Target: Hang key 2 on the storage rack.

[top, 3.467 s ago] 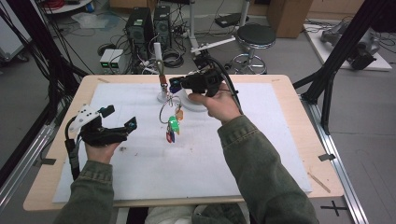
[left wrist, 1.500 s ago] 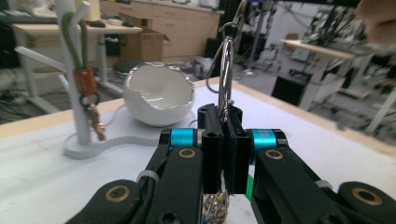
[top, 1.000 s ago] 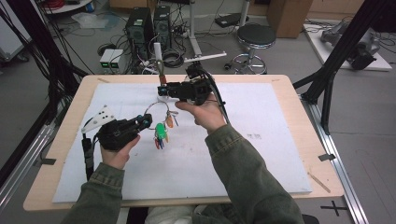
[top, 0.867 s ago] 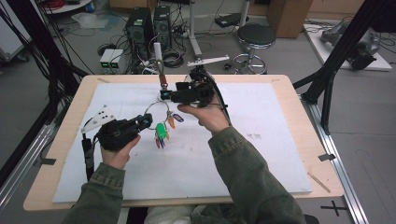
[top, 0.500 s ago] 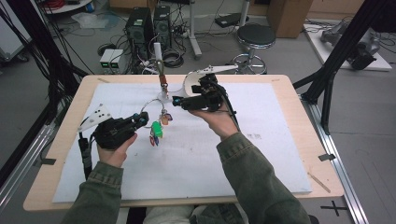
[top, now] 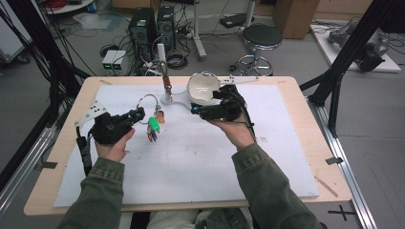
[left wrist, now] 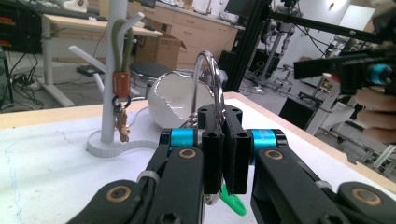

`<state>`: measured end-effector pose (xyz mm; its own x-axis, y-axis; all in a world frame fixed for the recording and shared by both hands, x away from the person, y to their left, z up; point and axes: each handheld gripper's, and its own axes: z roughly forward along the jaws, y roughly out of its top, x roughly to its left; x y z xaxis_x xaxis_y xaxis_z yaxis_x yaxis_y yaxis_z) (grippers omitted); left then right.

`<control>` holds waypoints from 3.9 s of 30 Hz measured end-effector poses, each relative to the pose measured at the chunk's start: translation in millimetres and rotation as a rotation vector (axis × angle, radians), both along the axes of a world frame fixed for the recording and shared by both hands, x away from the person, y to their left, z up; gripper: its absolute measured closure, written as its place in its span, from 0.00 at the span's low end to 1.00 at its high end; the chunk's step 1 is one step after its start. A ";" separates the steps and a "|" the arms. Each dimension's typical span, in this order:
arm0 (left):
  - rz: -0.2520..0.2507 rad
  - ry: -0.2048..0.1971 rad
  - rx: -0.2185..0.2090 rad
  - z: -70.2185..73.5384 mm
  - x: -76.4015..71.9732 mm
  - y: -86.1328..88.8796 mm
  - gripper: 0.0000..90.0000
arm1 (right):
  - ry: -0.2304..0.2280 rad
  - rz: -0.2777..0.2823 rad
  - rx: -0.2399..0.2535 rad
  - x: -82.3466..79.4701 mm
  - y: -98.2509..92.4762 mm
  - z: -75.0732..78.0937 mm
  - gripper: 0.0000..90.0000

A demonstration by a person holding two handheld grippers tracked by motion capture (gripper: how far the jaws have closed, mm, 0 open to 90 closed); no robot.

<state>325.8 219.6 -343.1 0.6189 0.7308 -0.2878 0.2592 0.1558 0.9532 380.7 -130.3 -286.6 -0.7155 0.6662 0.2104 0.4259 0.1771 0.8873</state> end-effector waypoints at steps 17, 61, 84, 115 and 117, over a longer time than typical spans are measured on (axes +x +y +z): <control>0.028 -0.002 0.017 11.2 18.0 0.2 0.96 | 0.010 -0.104 0.022 -9.3 -53.9 -30.6 0.01; 0.090 0.065 0.084 44.3 73.1 11.8 0.96 | -0.072 -0.357 0.076 -47.7 -163.1 -87.2 0.01; 0.152 0.120 0.100 61.6 116.6 10.9 0.96 | -0.058 -0.397 0.135 -44.7 -178.3 -93.3 0.01; 0.245 0.172 0.162 48.2 150.8 12.5 0.96 | -0.048 -0.394 0.131 -43.6 -183.3 -97.5 0.01; 0.255 0.170 0.165 48.7 150.3 13.4 0.96 | -0.048 -0.393 0.133 -44.0 -183.5 -97.4 0.01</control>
<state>476.1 233.0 -294.3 0.3639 0.9011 -0.2360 0.3891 0.0831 0.9174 336.8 -313.8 -383.9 -0.4229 0.8599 0.2858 0.3958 -0.1084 0.9119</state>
